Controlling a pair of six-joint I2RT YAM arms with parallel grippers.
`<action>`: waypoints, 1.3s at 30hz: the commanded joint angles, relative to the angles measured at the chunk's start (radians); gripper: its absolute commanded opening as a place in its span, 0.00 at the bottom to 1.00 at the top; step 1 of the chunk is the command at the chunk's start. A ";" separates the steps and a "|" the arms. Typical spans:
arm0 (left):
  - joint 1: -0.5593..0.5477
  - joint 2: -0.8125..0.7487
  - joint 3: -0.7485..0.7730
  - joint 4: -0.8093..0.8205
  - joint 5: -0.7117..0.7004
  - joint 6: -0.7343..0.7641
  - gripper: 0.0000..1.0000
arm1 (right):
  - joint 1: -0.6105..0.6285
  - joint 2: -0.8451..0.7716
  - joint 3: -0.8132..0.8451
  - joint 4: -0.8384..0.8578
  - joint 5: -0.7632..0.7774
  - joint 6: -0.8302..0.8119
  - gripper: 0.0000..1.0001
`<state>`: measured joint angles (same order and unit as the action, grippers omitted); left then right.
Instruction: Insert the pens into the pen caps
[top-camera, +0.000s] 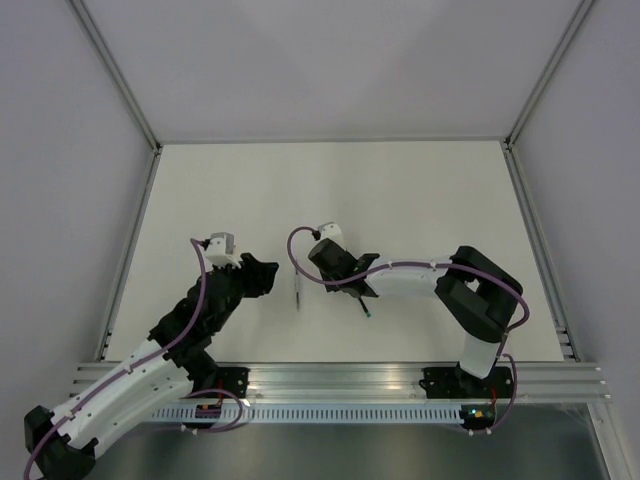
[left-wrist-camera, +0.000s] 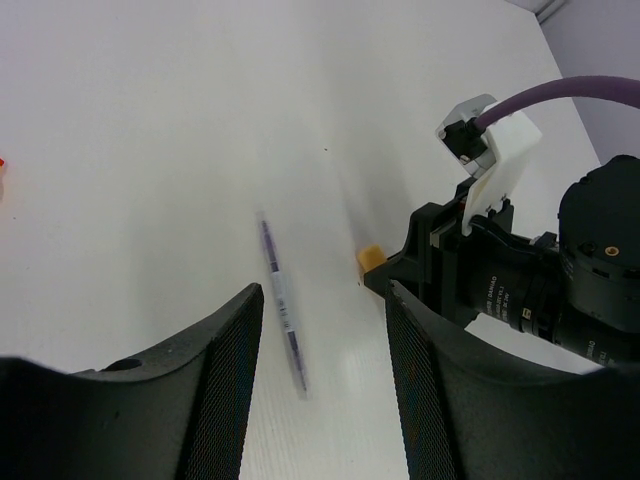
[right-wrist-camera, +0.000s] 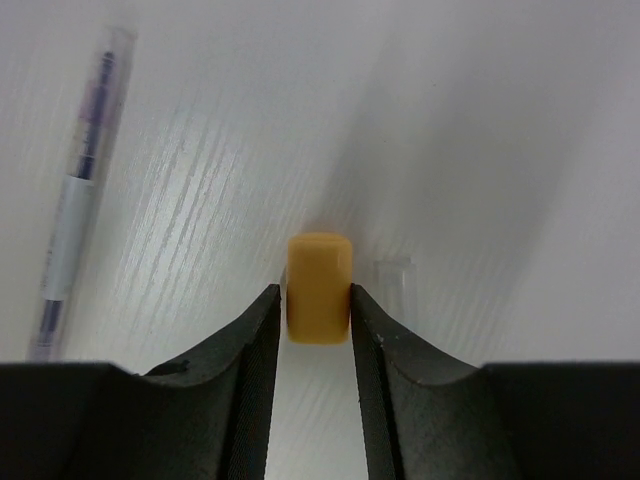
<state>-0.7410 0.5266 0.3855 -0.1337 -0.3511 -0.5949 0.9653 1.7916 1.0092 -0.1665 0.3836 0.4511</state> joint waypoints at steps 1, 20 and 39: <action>0.000 -0.008 0.003 -0.012 -0.029 0.026 0.58 | -0.005 0.026 0.042 -0.007 0.023 0.001 0.40; 0.152 0.562 0.234 -0.310 -0.002 -0.043 0.50 | -0.014 -0.306 -0.020 0.018 -0.041 -0.063 0.00; 0.212 0.885 0.411 -0.480 -0.098 -0.039 0.49 | -0.039 -0.730 -0.205 0.079 -0.069 -0.072 0.00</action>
<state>-0.5362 1.4139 0.7273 -0.5766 -0.3988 -0.6353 0.9291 1.1038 0.8139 -0.1051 0.3332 0.3878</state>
